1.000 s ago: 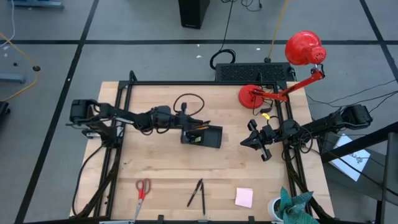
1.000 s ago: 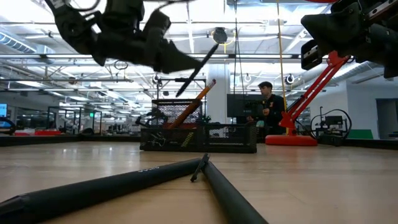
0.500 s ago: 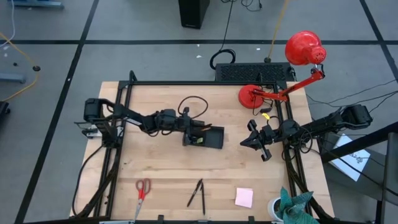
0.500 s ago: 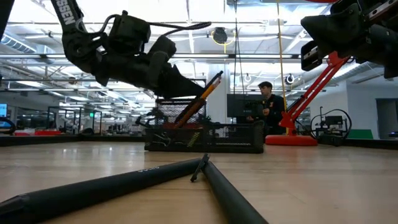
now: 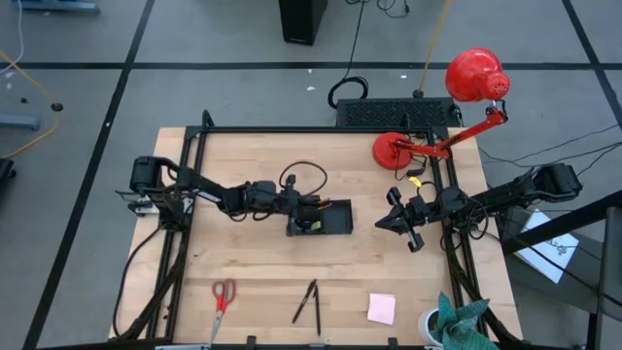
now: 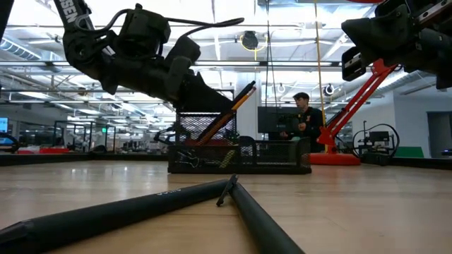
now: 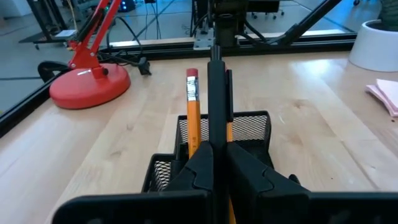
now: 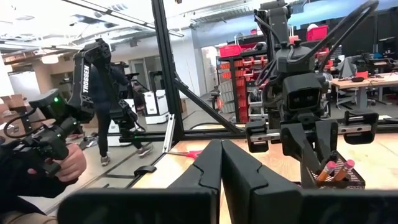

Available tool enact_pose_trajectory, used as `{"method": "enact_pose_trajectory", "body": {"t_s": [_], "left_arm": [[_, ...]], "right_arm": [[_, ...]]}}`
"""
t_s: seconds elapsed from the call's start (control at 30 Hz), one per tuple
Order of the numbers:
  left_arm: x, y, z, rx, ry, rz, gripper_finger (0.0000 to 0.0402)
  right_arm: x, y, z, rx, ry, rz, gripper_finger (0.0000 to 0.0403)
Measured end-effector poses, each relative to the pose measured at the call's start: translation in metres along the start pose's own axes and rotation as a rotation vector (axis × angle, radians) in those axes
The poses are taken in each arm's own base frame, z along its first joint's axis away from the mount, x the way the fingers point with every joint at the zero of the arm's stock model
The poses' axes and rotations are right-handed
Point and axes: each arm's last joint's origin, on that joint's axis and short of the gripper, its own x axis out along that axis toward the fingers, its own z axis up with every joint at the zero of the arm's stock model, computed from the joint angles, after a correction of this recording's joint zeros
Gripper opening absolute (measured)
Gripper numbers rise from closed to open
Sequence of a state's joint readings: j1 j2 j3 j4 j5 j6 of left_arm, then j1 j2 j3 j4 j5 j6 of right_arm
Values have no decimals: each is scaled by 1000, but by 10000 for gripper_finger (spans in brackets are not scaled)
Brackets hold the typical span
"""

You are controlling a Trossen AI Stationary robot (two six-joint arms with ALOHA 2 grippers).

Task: Pick and place office supplies into organizer
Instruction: Put the black pen into the desk organizer

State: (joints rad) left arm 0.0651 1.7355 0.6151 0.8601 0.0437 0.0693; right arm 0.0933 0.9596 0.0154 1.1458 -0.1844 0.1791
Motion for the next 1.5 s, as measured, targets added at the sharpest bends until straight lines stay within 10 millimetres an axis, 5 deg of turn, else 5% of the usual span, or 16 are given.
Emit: {"method": "enact_pose_trajectory", "body": {"t_s": [0.3, 0.73, 0.87, 1.03, 1.13, 1.27, 1.5], "left_arm": [[0, 1, 1, 3, -13, -3, 62], [-17, -2, 30, 4, -78, 2, 152], [-39, -21, 43, 7, 38, -13, 133], [-76, -56, 47, 134, 17, -16, 58], [-100, -57, 34, 111, -50, 25, 11], [-125, -51, 8, 24, -174, 24, 9], [-133, -54, -18, -69, -88, -15, 3]], "right_arm": [[0, 0, 0, 0, -1, 0, 4], [0, 0, 0, 0, -2, 1, 4], [0, 0, 0, 0, 3, 0, 4], [0, -1, -3, 7, 35, -5, 4], [0, -1, -6, 31, 64, -11, 4], [-1, -2, -14, 45, 140, -22, 4], [-2, -3, -18, -16, 189, -22, 4]]}}
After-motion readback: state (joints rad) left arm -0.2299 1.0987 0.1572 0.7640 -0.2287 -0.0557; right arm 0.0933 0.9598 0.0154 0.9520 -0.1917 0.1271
